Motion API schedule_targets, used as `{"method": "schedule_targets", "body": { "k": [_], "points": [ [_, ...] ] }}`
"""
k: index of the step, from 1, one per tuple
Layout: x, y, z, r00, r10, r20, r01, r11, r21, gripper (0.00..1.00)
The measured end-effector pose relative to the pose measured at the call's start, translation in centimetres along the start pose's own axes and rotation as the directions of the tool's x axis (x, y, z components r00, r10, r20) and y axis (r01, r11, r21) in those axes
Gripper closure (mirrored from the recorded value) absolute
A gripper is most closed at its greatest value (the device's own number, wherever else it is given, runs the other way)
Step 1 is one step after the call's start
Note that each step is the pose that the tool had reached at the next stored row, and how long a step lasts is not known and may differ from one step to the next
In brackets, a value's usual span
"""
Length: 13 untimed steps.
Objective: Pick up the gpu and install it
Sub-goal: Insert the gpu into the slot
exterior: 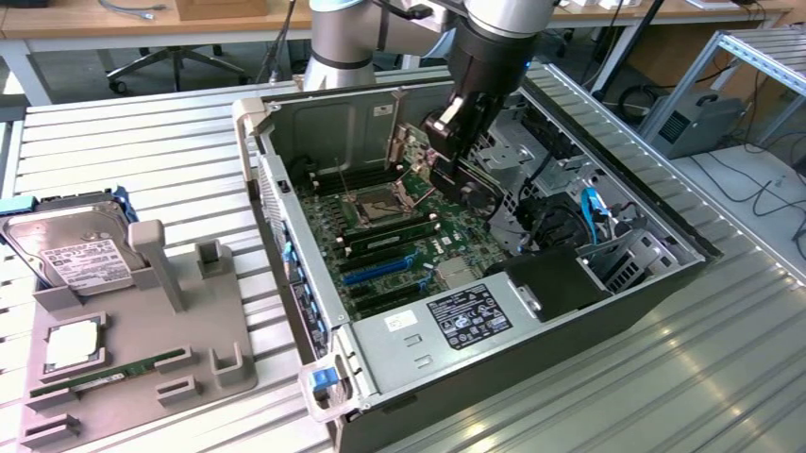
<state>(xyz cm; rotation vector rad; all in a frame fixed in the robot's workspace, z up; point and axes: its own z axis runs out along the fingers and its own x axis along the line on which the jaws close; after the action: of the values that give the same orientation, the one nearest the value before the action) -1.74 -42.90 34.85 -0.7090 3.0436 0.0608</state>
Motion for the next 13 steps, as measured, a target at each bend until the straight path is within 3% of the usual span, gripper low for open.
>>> {"method": "schedule_targets", "body": {
  "k": [13],
  "points": [
    [0.00, 0.00, 0.00, 0.9996, -0.029, -0.0010, 0.029, 0.9996, -0.0007, 0.73]
  ]
}}
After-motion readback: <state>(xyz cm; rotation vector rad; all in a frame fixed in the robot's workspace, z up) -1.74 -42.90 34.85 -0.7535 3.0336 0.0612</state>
